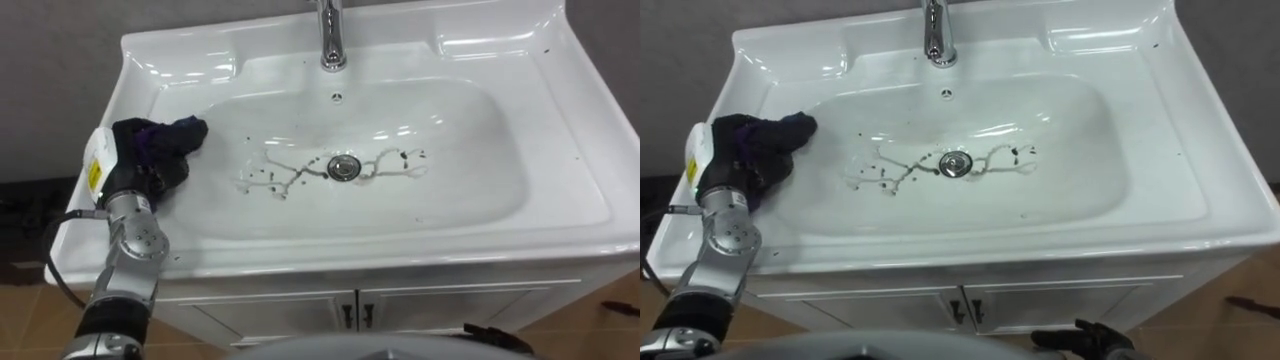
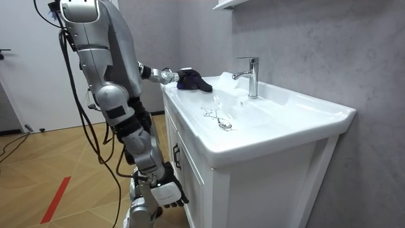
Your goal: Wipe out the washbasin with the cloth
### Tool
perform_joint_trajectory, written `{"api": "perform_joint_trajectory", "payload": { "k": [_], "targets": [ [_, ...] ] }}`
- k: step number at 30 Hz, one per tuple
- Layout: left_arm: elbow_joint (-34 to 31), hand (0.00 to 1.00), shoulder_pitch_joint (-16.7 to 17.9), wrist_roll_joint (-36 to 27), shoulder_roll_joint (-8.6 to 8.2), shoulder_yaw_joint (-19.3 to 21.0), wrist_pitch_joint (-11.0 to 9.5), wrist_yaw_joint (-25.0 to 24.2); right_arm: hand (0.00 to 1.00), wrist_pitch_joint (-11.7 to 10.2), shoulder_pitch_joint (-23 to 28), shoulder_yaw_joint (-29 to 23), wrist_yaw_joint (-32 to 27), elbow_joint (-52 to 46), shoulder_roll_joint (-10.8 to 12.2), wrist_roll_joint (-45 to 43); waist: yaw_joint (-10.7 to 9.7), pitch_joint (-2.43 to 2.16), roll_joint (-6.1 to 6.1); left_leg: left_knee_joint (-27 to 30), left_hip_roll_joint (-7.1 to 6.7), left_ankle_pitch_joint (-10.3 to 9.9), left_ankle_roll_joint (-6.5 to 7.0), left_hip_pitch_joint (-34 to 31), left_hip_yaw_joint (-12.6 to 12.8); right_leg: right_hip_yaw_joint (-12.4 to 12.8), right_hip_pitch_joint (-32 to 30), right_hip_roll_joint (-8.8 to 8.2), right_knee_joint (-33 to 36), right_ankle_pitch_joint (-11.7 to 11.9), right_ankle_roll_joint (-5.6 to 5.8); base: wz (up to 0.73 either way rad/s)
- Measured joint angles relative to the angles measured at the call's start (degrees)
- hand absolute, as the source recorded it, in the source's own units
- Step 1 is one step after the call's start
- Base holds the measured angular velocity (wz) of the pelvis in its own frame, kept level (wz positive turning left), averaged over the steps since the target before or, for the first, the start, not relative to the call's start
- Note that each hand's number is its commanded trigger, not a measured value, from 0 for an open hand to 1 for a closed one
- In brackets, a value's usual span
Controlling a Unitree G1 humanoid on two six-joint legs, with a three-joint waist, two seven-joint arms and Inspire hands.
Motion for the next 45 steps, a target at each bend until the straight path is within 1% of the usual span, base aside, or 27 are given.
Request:
{"api": "perform_joint_trajectory", "payload": {
  "k": [9, 13, 18, 20, 24, 27, 33, 35, 37, 38, 39, 40, 42, 43, 45],
  "targets": [
    [0.00, 1.00, 0.01, -1.53, 0.10, 0.46, -0.01, 0.00, 0.00, -0.15, 0.01, 0.03, -0.01, -0.01, -0.03, -0.03, 0.05, 0.01, 0.04, -0.07, -0.01, 0.00, 0.00, -0.02, 0.02, -0.12, 0.02, -0.04, -0.01, -0.04, 0.02, 0.00],
    [0.00, 1.00, 0.00, -6.80, 0.31, 0.42, -0.25, -0.06, 0.00, -0.38, 0.00, 0.01, 0.00, -0.01, -0.03, -0.23, 0.03, 0.01, 0.04, -0.05, 0.00, 0.00, 0.00, -0.11, 0.25, -0.12, -0.02, -0.07, 0.00, -0.04, 0.02, 0.00],
    [-0.01, 1.00, -0.02, -10.09, 0.77, 0.41, -0.71, -1.30, 0.00, -0.47, -0.10, 0.00, 0.06, 0.10, -0.03, -0.43, 0.00, 0.00, 0.03, -0.04, -0.02, 0.00, 0.00, -0.13, 0.27, -0.19, 0.00, -0.11, 0.01, -0.05, 0.02, 0.00],
    [-0.01, 1.00, -0.02, -11.30, 0.93, 0.34, -0.98, -1.85, 0.00, -0.49, -0.09, 0.03, 0.14, 0.27, -0.05, 0.05, -0.01, 0.00, 0.02, -0.04, -0.05, 0.01, 0.00, -0.09, 0.16, -0.41, 0.10, -0.15, 0.01, -0.05, 0.02, 0.04],
    [-0.33, 1.00, -0.40, -16.19, 0.86, -0.18, -1.13, -3.20, 0.00, -0.57, -0.18, -0.02, 0.14, 0.26, 0.00, 0.23, -0.18, 0.00, -0.01, 0.10, -0.11, 0.00, 0.00, -0.60, -0.22, -1.15, -0.10, -0.24, -0.07, -0.10, 0.08, 0.09],
    [-2.00, 1.00, -0.31, -18.87, 1.09, -0.16, -1.01, -3.95, 0.00, -0.66, -0.21, -0.04, 0.15, 0.20, 0.11, 0.25, -0.26, 0.01, -0.10, 0.26, -0.10, 0.01, 0.01, -1.12, -0.31, -1.54, -0.38, -0.26, -0.11, -0.11, 0.08, 0.07],
    [-7.09, 1.00, 1.88, -19.03, 0.97, -0.21, -0.51, -4.35, 0.00, -0.95, -0.44, 0.90, 0.26, 0.19, 0.15, 0.55, 0.15, 0.07, -0.31, 0.26, -0.11, 0.01, 0.01, -2.13, -0.28, -1.56, -1.45, -0.29, -0.12, -0.10, 0.08, 0.00],
    [-8.03, 1.00, 2.24, -18.91, 0.80, -0.34, -0.22, -4.35, 0.00, -1.65, -0.50, 1.92, 0.26, 0.20, 0.15, 0.87, 0.18, 0.13, -0.38, 0.23, -0.12, 0.01, 0.01, -2.22, -0.28, -1.63, -1.41, -0.29, -0.13, -0.10, 0.08, 0.02],
    [-11.28, 1.00, 2.81, -18.92, 0.26, -0.11, 1.32, -4.39, 0.00, -2.25, -0.51, 2.33, 0.23, 0.18, 0.63, 1.20, 0.20, 0.35, -0.70, 0.30, -0.09, 0.01, 0.00, -2.82, -0.36, -1.96, -1.83, -0.28, -0.19, -0.11, 0.05, 0.07],
    [-11.90, 1.00, 2.88, -18.87, 0.21, -0.21, 1.38, -4.41, 0.00, -2.49, -0.55, 2.39, 0.22, 0.18, 0.70, 1.22, 0.21, 0.40, -0.81, 0.42, -0.10, 0.01, 0.00, -3.22, -0.53, -2.13, -2.12, -0.29, -0.17, -0.12, 0.05, 0.15],
    [-13.48, 1.00, 3.15, -18.87, 0.08, -0.22, 1.58, -4.82, 0.00, -2.74, -0.64, 2.46, 0.24, 0.09, 0.84, 1.44, 0.12, 0.81, -1.17, 0.71, -0.18, 0.01, 0.00, -3.73, -1.00, -2.58, -2.24, -0.34, -0.12, -0.11, 0.05, 0.19],
    [-15.19, 1.00, 3.61, -18.91, 0.10, -0.20, 1.87, -5.46, 0.00, -2.77, -0.63, 2.43, 0.26, 0.09, 1.09, 1.80, 0.06, 1.04, -1.59, 1.13, -0.24, 0.00, 0.00, -4.17, -1.61, -2.74, -2.29, -0.36, -0.14, -0.11, 0.05, 0.19],
    [-17.05, 1.00, 3.89, -18.96, 0.06, -0.19, 2.51, -6.37, 0.00, -2.84, -0.66, 2.43, 0.50, 0.09, 1.17, 2.14, 0.14, 1.30, -2.05, 1.34, -0.28, 0.00, 0.00, -4.52, -1.71, -2.95, -2.32, -0.37, -0.24, -0.11, 0.05, 0.13],
    [-18.04, 1.00, 4.07, -18.94, 0.06, -0.19, 2.90, -6.80, 0.00, -3.04, -0.64, 2.43, 0.63, 0.06, 1.15, 2.18, 0.20, 1.38, -2.17, 1.40, -0.31, 0.00, 0.00, -4.78, -1.72, -3.10, -2.37, -0.38, -0.43, -0.11, 0.05, 0.10],
    [-19.04, 1.00, 4.17, -18.68, 0.03, -0.15, 3.35, -7.49, 0.00, -3.22, -0.59, 2.40, 0.72, 0.07, 1.20, 2.17, 0.13, 1.29, -2.10, 1.50, -0.43, 0.00, 0.00, -5.17, -2.22, -3.62, -2.27, -0.40, -0.81, -0.06, 0.10, 0.12]
  ]
}}
